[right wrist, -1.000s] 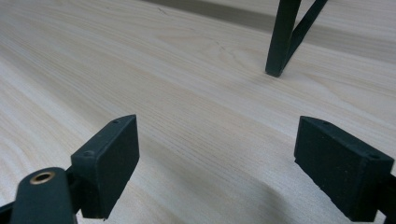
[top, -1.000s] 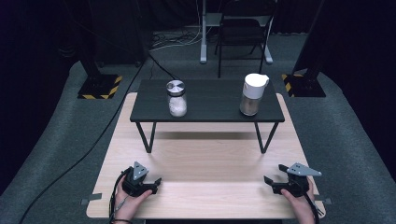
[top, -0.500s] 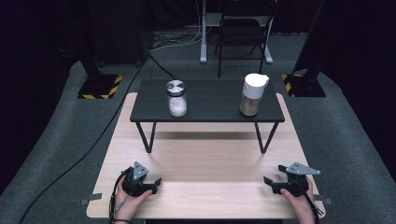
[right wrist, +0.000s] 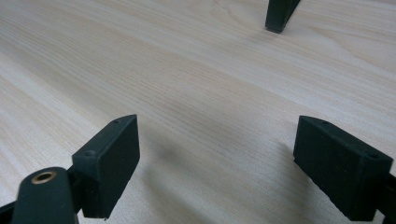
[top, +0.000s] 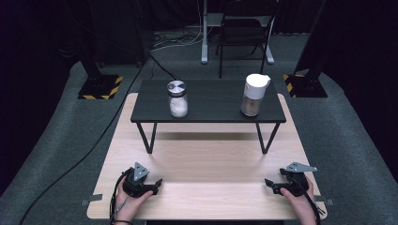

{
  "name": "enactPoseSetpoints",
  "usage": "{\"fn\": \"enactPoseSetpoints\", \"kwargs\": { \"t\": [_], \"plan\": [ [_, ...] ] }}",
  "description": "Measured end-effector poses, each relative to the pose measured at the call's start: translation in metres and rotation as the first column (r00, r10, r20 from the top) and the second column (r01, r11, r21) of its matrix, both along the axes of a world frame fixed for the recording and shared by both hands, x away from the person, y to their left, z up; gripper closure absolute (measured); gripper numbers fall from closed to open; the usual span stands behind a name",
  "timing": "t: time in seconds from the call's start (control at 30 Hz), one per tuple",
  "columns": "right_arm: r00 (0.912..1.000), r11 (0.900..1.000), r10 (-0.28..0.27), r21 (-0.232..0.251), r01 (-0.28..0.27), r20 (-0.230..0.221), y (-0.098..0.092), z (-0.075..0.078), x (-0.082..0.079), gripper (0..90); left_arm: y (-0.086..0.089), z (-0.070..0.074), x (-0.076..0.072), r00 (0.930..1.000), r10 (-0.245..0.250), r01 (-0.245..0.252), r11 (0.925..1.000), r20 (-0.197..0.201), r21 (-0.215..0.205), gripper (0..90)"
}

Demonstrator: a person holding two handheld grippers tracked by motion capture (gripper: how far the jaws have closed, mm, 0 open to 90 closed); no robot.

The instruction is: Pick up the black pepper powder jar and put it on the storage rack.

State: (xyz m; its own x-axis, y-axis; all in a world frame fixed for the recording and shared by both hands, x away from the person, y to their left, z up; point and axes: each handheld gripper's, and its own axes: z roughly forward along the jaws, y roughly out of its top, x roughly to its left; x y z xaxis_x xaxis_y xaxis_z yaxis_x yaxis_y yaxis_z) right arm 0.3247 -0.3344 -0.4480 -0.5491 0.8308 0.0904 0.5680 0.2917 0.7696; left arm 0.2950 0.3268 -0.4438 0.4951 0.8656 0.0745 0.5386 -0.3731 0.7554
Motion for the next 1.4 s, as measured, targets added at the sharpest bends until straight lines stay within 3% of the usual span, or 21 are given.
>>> {"fn": "enactPoseSetpoints", "kwargs": {
  "t": [0.13,0.57,1.4],
  "plan": [
    [1.0000,1.000,0.000,-0.005,0.000,0.001,0.001,0.000,0.000,13.4,0.000,0.000,0.000,1.0000,0.000,0.000,1.0000,0.001,0.000,17.3],
    [0.9997,0.996,0.007,-0.091,-0.005,0.023,0.017,0.003,-0.004,11.8,0.000,0.000,0.000,1.0000,0.000,0.000,1.0000,0.000,0.000,17.3],
    [0.9997,0.996,0.009,-0.094,-0.007,0.022,0.017,0.003,-0.004,11.4,0.000,0.000,0.000,1.0000,-0.001,0.001,1.0000,0.001,0.000,17.3]
  ]
}}
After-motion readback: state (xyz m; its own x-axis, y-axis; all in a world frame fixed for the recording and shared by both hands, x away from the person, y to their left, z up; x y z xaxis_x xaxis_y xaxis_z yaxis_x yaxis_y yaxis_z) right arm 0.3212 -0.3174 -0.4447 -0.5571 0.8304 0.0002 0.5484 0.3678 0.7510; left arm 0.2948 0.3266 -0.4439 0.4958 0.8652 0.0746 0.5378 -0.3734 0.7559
